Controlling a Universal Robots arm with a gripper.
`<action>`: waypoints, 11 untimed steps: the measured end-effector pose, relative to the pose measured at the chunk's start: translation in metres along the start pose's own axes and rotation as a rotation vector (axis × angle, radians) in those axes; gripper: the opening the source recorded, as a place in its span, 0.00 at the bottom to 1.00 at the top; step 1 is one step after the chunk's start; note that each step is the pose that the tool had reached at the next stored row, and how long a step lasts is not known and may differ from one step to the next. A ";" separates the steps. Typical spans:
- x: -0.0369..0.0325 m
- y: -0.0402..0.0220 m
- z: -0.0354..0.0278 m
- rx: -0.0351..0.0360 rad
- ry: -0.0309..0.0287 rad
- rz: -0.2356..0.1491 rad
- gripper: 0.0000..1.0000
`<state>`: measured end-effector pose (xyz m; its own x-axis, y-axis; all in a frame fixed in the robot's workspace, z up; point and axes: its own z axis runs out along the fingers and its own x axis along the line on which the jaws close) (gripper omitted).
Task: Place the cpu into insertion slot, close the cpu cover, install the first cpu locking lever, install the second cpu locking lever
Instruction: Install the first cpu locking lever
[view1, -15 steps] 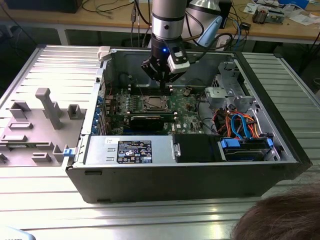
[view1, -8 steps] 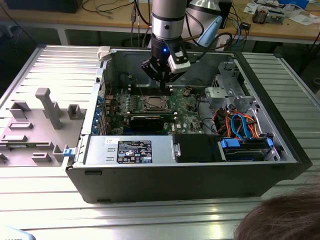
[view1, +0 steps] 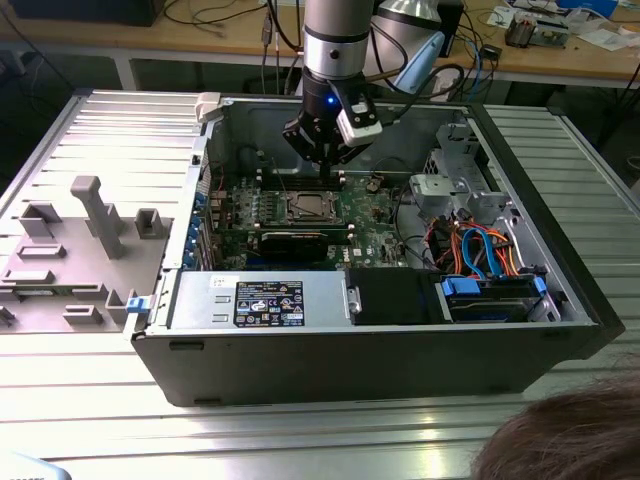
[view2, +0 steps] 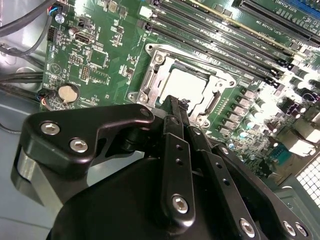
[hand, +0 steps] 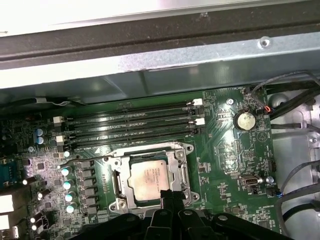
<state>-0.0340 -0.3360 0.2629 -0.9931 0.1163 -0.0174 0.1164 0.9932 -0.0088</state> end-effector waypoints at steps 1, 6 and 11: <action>0.0000 0.0000 0.0000 -0.0001 -0.0001 -0.005 0.11; 0.0000 0.0000 0.0000 -0.0003 -0.0002 -0.021 0.11; 0.0000 0.0000 0.0000 -0.0007 -0.0003 -0.040 0.11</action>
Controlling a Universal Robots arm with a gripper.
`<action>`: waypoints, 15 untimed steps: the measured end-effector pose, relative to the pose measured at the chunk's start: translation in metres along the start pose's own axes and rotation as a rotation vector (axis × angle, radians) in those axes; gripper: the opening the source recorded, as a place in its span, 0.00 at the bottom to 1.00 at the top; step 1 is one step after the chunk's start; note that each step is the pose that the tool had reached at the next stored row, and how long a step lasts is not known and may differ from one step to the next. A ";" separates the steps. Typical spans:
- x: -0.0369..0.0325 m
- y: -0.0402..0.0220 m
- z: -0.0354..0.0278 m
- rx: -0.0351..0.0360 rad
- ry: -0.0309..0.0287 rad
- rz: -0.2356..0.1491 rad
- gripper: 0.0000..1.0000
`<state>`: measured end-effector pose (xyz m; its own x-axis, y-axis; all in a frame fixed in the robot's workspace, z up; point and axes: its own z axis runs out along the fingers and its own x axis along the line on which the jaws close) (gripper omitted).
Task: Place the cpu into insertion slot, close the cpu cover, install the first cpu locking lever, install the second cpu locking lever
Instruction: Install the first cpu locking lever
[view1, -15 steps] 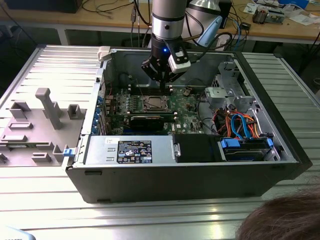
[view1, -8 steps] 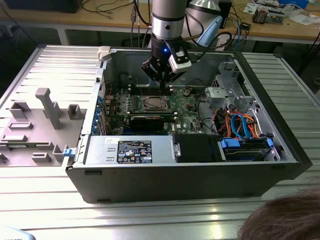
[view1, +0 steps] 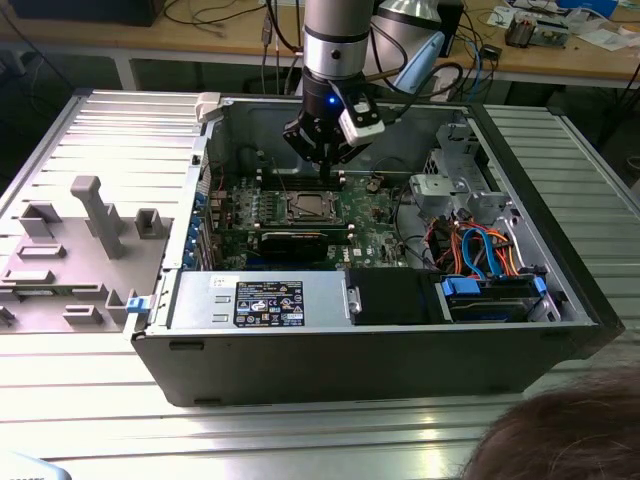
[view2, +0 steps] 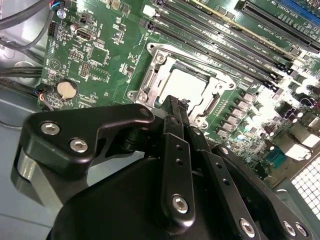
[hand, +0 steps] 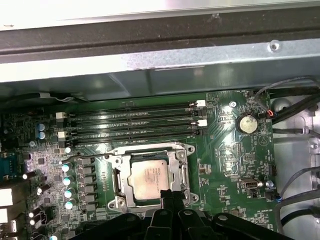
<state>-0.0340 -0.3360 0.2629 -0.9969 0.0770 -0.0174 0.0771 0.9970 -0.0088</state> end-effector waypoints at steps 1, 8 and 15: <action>0.0000 0.0000 0.0000 -0.0001 -0.0001 -0.004 0.11; 0.0000 0.0000 0.0001 -0.0007 -0.0003 -0.024 0.11; 0.0000 0.0000 0.0004 -0.0240 0.0013 -0.059 0.11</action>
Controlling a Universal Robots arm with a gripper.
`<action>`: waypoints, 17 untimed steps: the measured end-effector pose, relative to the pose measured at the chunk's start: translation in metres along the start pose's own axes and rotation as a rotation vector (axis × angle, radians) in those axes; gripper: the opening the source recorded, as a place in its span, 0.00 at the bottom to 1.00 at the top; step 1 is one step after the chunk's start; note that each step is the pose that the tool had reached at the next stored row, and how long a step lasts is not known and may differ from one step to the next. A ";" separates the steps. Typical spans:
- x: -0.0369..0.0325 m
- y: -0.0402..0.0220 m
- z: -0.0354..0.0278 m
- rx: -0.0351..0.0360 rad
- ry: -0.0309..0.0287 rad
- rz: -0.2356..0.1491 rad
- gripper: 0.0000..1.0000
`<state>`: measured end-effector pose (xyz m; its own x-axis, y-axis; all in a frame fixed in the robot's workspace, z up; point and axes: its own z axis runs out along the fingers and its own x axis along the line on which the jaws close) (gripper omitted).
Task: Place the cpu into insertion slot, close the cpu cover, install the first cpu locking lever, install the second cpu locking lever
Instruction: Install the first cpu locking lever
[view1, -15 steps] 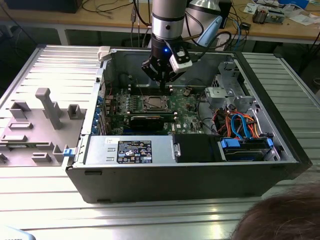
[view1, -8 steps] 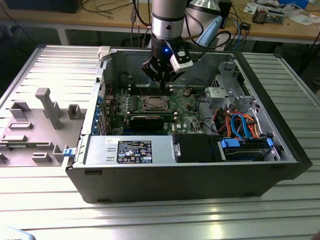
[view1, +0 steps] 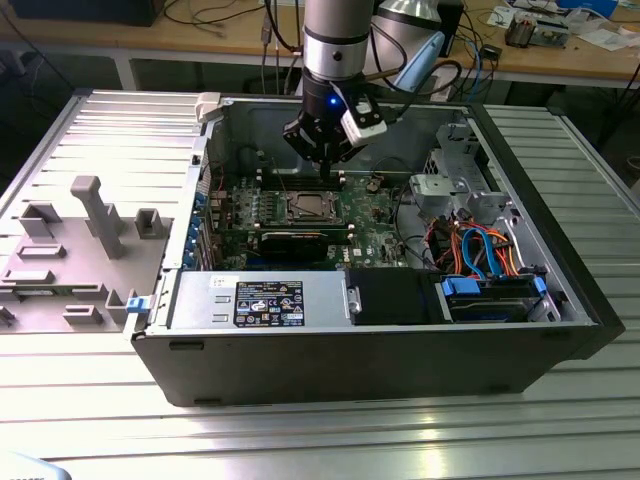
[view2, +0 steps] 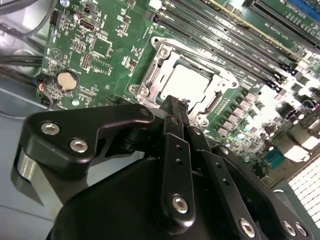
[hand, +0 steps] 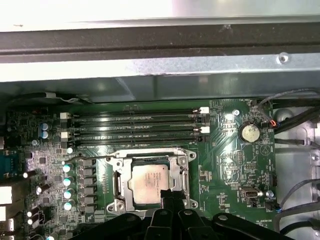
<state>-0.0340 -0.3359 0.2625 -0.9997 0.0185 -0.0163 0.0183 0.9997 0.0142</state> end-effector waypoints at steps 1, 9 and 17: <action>0.0000 0.0000 0.0000 -0.0001 0.0002 -0.011 0.11; 0.0000 -0.0001 0.0000 0.0147 0.0476 -0.024 0.11; 0.0021 0.0000 0.0000 0.0191 0.0485 -0.024 0.11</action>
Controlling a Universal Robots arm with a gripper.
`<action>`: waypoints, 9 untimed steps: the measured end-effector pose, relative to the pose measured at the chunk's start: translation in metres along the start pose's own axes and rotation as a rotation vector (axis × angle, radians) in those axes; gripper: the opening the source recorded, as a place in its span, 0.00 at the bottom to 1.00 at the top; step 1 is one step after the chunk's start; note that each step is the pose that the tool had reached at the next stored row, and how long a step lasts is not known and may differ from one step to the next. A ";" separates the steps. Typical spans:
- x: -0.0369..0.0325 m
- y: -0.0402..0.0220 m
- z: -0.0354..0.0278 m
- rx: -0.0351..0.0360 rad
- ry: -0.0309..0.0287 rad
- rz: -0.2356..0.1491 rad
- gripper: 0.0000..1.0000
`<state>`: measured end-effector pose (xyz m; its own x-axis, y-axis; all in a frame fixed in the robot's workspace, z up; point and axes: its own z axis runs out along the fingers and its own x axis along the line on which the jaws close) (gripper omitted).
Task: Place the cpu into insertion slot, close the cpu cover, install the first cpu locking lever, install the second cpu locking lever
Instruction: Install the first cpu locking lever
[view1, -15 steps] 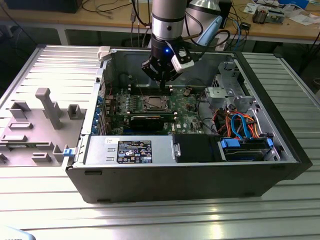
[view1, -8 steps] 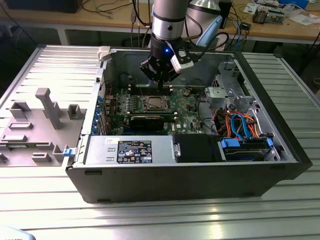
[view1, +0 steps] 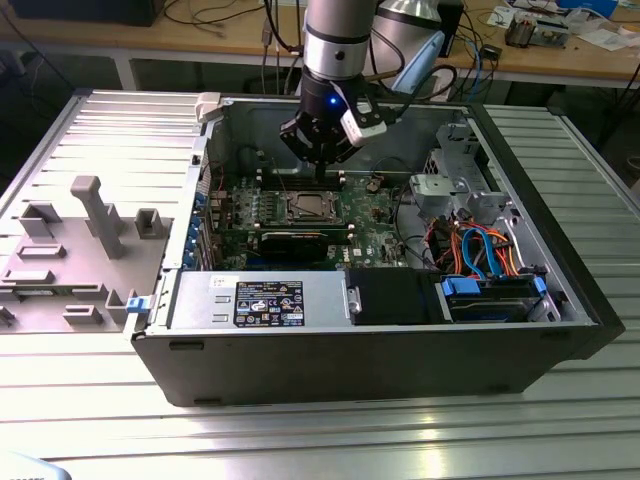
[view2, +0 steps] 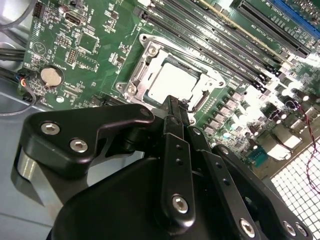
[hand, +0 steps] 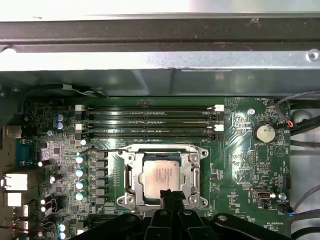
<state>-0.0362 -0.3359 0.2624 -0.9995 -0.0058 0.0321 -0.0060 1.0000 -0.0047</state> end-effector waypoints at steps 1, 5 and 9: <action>0.0012 0.0000 0.0000 0.0000 0.0000 0.000 0.11; 0.0168 0.0000 0.0005 0.0001 -0.0008 0.000 0.11; 0.0233 0.0001 0.0007 0.0001 -0.0008 0.000 0.11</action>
<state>-0.0595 -0.3359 0.2625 -0.9995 -0.0058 0.0313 -0.0060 1.0000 -0.0048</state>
